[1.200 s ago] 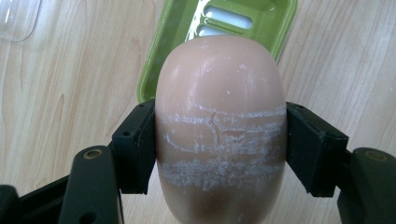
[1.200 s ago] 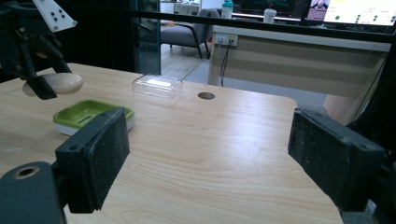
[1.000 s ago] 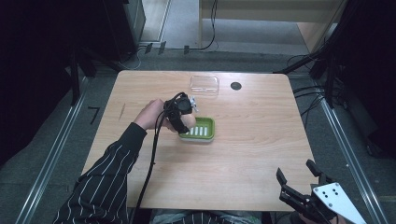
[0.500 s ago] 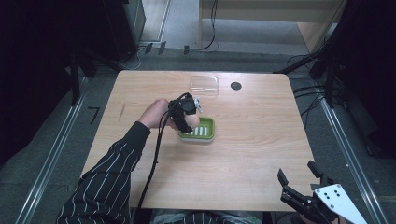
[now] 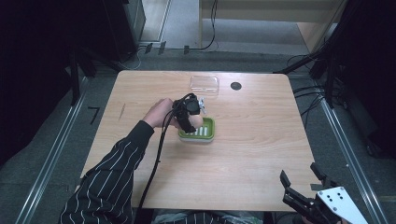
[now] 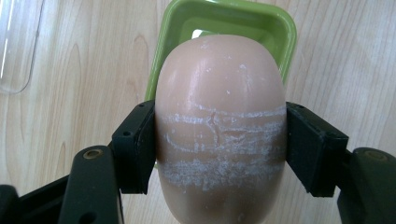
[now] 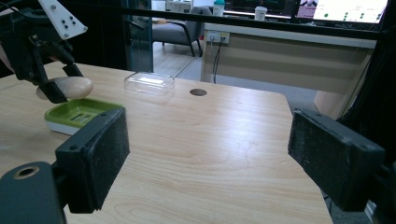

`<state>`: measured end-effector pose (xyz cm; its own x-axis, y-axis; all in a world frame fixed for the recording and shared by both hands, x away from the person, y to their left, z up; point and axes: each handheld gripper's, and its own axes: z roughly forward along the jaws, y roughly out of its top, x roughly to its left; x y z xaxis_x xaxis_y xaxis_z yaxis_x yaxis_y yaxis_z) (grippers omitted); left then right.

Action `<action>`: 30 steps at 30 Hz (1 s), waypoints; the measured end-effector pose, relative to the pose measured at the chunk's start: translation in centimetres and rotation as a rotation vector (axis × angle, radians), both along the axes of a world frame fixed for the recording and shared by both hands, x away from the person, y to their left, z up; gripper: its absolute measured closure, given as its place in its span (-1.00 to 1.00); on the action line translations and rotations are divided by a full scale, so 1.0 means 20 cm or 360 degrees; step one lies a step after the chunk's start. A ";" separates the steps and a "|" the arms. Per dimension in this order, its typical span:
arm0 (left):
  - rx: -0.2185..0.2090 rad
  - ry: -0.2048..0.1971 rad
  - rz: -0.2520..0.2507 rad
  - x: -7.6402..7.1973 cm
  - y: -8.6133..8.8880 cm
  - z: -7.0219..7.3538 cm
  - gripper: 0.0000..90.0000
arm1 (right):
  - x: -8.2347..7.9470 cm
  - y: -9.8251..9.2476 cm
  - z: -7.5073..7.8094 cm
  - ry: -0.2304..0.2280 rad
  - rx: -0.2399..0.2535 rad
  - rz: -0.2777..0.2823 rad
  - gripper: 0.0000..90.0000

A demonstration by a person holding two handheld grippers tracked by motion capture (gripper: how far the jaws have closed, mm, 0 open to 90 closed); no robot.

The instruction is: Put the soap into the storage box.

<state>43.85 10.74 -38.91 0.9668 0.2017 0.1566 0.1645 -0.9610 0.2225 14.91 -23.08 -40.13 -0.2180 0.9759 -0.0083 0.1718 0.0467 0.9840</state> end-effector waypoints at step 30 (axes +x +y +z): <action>-0.0008 -0.0013 -0.0057 0.05 -0.08 -0.15 -0.26 | -0.01 -0.01 0.00 -0.0001 0.0003 -0.0019 -0.71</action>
